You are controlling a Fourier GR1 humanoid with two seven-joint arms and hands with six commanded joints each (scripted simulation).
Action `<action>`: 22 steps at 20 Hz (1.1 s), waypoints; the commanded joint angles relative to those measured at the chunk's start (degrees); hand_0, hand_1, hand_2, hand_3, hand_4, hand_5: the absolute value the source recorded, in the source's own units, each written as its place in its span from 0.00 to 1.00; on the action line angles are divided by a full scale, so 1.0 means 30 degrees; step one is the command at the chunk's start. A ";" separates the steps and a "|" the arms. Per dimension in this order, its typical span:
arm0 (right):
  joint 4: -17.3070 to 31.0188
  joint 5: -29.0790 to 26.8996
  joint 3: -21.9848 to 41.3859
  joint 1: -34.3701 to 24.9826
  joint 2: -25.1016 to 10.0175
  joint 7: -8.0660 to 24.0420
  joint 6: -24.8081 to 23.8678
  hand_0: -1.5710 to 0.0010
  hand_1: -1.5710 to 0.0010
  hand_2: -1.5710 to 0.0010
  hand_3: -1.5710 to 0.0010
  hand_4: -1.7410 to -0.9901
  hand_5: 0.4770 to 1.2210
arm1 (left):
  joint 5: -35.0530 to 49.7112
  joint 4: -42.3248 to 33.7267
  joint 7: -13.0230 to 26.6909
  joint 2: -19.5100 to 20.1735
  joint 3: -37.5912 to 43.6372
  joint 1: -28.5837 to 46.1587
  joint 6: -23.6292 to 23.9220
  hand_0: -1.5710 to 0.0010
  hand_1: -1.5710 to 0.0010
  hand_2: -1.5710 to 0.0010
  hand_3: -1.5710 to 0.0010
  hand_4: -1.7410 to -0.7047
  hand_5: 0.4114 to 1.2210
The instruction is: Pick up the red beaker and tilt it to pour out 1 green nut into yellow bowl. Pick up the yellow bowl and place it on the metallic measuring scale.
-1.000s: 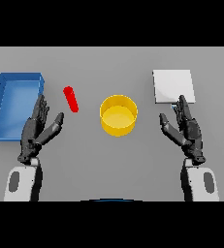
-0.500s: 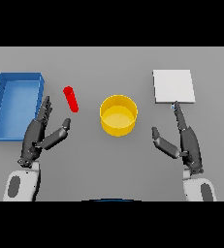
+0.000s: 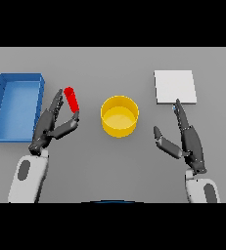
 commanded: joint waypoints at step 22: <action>-0.0174 -0.0373 -0.0288 0.0079 -0.0018 0.0626 0.0013 1.00 1.00 1.00 1.00 0.59 0.28 | 0.0082 1.0511 -0.2980 -0.0218 0.2574 -0.7427 0.0480 1.00 1.00 1.00 1.00 0.36 0.40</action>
